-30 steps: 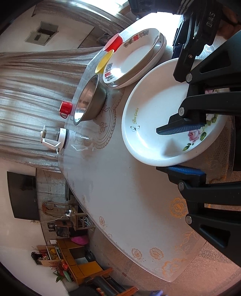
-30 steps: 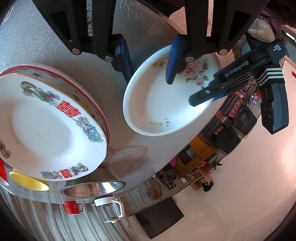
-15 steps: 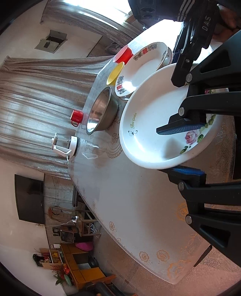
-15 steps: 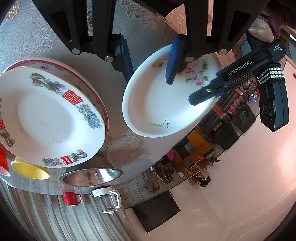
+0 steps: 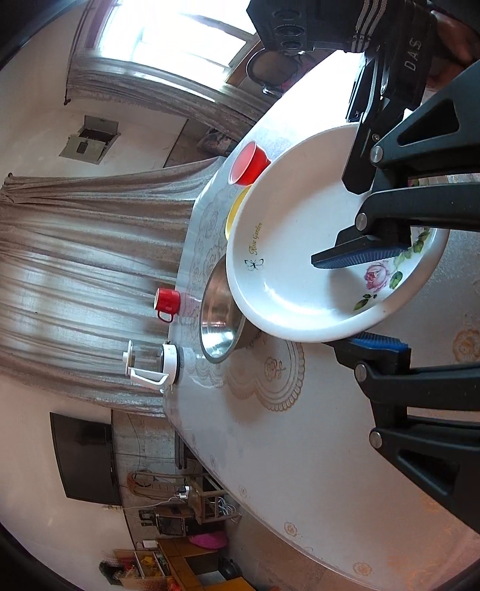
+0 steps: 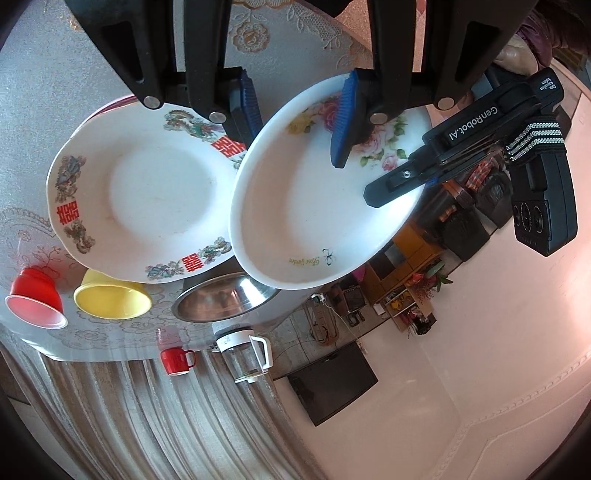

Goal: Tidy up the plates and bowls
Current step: 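Lower the rose-print plate onto the double-happiness plate with the left tool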

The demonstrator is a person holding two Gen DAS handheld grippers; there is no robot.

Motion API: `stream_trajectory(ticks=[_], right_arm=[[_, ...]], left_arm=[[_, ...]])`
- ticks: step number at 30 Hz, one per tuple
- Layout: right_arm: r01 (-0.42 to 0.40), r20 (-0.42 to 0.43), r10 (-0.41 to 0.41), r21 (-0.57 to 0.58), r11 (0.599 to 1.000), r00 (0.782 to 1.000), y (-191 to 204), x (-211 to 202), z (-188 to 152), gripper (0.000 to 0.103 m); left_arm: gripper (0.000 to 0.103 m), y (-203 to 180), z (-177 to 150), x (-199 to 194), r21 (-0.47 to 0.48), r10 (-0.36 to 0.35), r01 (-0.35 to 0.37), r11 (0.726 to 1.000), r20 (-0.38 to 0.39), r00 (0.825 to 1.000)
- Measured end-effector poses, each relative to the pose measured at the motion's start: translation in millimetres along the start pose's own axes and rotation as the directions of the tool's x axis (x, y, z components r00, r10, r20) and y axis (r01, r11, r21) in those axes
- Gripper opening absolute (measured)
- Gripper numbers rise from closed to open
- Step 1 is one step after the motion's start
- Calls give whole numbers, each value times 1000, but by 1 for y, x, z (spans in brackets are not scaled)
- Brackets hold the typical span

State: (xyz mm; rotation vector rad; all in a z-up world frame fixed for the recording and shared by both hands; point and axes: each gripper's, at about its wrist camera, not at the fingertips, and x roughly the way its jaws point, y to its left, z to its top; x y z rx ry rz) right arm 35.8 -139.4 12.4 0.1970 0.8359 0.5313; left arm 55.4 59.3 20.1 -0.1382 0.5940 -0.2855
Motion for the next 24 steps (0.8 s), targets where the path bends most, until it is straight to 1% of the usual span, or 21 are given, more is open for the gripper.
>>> stream_trajectory(ticks=[2,5,9,12,18,21,24], right_arm=[[35,8,-35,16,999,999,-10,-5,3,37],[77,18,-78,63,995,997,-27,-14,6,37],[125,23,-128,111,986,991,-47,-23,9,37],[162,18,-166,137,977,986,-59,-26,11,37],[203,-18,-203,197,959,979,-78,-22,11,37],[219,-32,-217,194,956,976,-81,-18,13,37],[225,-49,-219,194,955,974,-83,-13,17,37]], left_arm=[[32,-12,4,13,21,-26,27,999,-14,1000],[32,-27,9,32,25,-69,70,997,-57,996],[32,-44,13,52,33,-105,109,994,-92,990],[33,-50,13,69,26,-125,129,991,-136,983],[33,-57,7,88,32,-117,125,992,-181,977],[33,-51,6,93,2,-123,125,992,-194,973],[33,-47,4,95,-13,-114,114,993,-197,974]])
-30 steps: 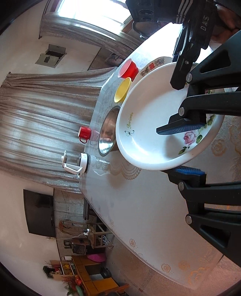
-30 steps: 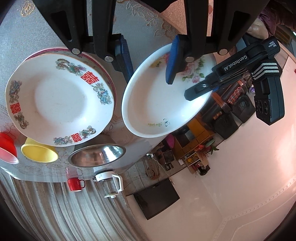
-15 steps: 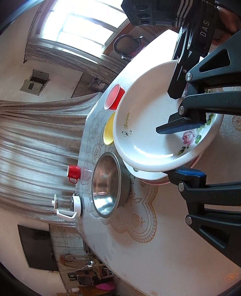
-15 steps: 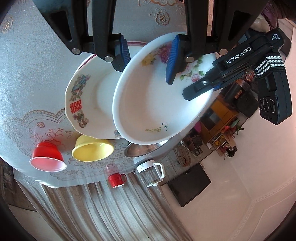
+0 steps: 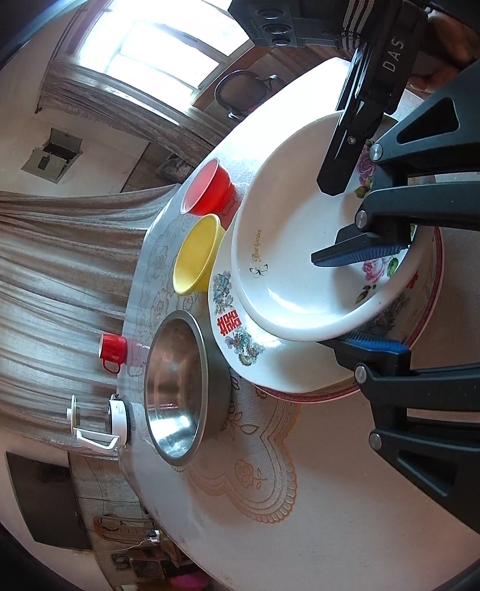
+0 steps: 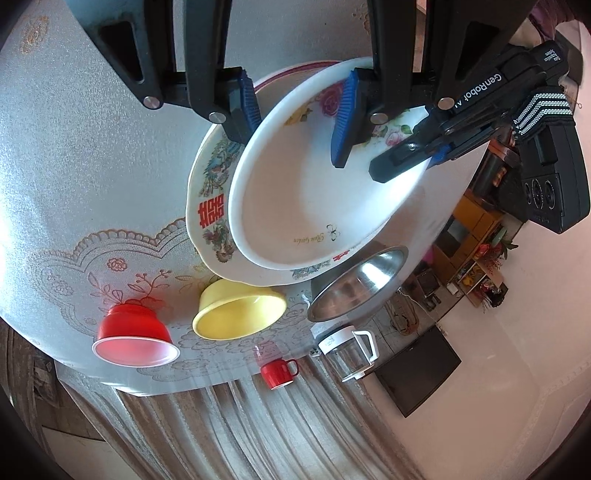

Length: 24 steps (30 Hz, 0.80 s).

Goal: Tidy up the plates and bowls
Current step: 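Lower the rose-print plate onto the double-happiness plate with the left tool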

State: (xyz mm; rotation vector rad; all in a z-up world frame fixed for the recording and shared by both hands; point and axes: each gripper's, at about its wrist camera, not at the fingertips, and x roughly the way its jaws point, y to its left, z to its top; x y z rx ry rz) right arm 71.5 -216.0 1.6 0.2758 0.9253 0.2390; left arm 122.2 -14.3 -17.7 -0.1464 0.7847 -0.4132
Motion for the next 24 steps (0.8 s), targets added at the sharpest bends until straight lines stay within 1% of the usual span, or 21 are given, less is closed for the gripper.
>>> stream_trajectory(ticks=[8,10,13,19,24], right_arm=[[2,-1,-2,7,1000,1000,-1,1,1,40],[17,-2,-17,17,1000,1000,-2,-1,2,40],[36,4,-36,31,999,999,-4,-3,4,40],[87,23,-87,-9,996,996,2,-3,2,40],[126,42,-124,-38,991,991,5,-5,1,40]], left_arm=[[34,4,0,0,-28,-7,7,1000,7,1000],[36,6,0,-1,-42,-14,15,999,7,1000],[36,5,-1,-1,-38,-14,15,999,10,1000],[38,6,-2,-5,-48,-17,18,999,17,1000],[43,7,-1,-9,-62,-16,17,998,23,1000]])
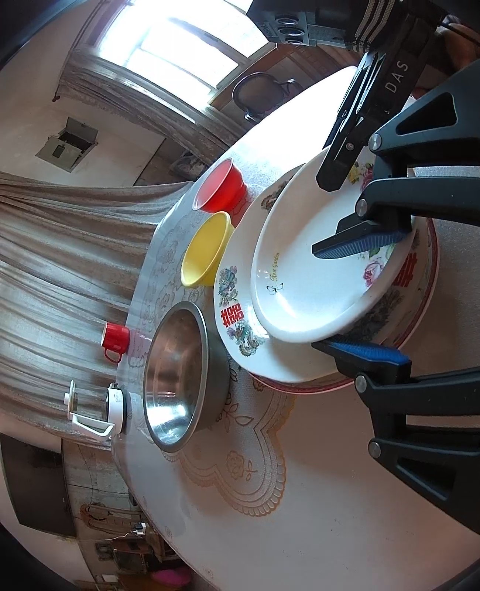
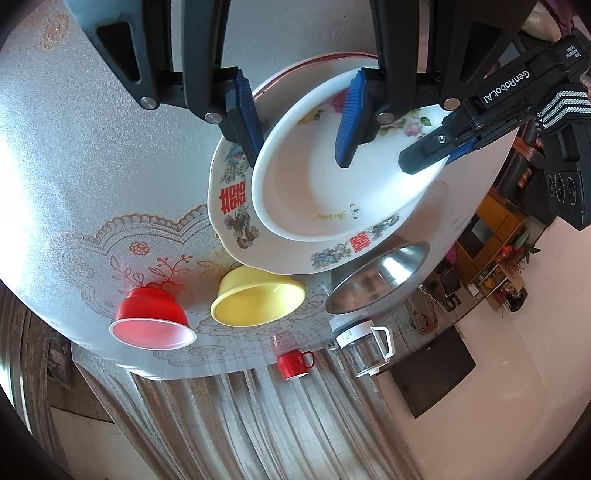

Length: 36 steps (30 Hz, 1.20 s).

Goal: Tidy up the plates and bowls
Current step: 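Lower the rose-print plate onto the double-happiness plate with the left tool, then open the left tool to release the rose-print plate on the stack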

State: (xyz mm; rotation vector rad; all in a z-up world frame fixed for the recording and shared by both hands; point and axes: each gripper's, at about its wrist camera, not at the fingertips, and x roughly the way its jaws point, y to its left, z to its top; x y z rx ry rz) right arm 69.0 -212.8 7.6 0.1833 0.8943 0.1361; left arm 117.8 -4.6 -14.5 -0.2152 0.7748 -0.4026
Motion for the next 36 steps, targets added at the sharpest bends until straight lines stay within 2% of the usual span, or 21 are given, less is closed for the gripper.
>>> stream_trajectory(ticks=[4,9,20,28,32,36], right_arm=[[0,7,0,-2,1000,1000,-1,-1,-1,40],[7,20,-7,5,1000,1000,-2,-4,-2,41],[1,20,-1,-20,1000,1000,4,-6,-5,44],[-2,23,2,-24,1000,1000,5,-6,-7,44],[-3,23,4,-32,999,1000,6,-6,-8,45],[-5,22,6,-38,999,1000,8,-6,-9,45]], left_arm=[[45,-4,-1,1,21,11,-11,1000,-1,1000],[46,-2,-2,-4,-2,-7,7,1000,-11,1000],[48,-10,-5,-15,32,-17,16,999,16,1000],[53,-4,-3,-19,44,119,-120,992,19,993],[56,4,-3,-20,10,143,-143,990,3,990],[56,5,-5,-25,23,158,-159,987,13,987]])
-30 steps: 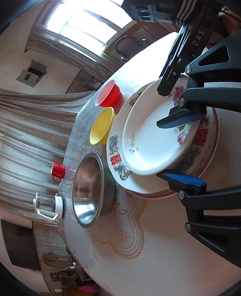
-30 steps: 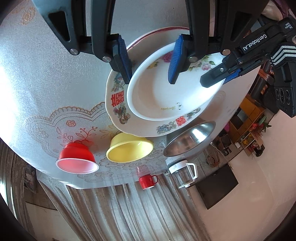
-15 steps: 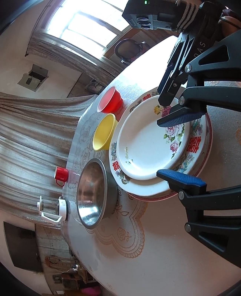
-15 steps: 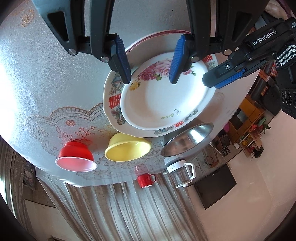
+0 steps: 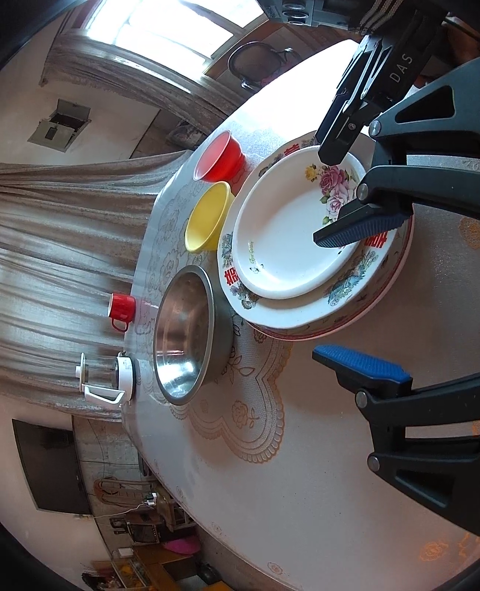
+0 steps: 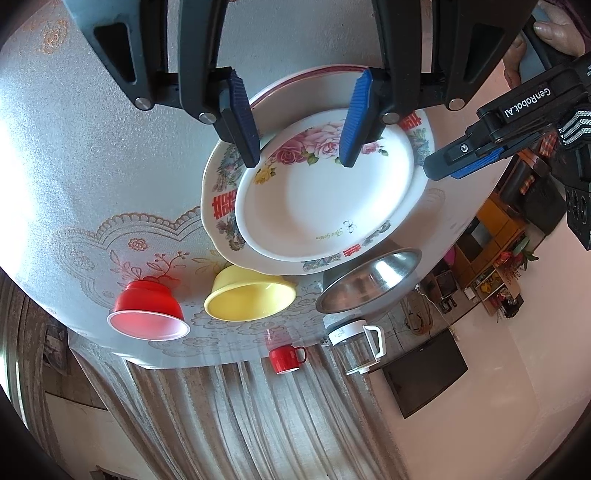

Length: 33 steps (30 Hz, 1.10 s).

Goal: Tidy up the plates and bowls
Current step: 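Open the left tool to release the rose-print plate on the stack, then move the left tool to the steel basin rim and close it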

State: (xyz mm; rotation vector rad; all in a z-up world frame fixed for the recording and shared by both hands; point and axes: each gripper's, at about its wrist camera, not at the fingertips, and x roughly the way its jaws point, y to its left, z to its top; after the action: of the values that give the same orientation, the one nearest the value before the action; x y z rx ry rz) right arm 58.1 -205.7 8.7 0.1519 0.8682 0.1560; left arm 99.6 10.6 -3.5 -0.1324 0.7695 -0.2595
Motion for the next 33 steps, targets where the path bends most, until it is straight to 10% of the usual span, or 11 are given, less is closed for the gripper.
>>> stream_trajectory(ticks=[15,33], right_arm=[[-6,-12,6,5,1000,1000,0,0,1,46],[-66,-23,67,16,998,997,3,9,19,58]], left_arm=[[61,8,-5,-4,-7,21,-21,1000,-13,1000],[61,39,4,-1,-10,232,-232,973,17,973]])
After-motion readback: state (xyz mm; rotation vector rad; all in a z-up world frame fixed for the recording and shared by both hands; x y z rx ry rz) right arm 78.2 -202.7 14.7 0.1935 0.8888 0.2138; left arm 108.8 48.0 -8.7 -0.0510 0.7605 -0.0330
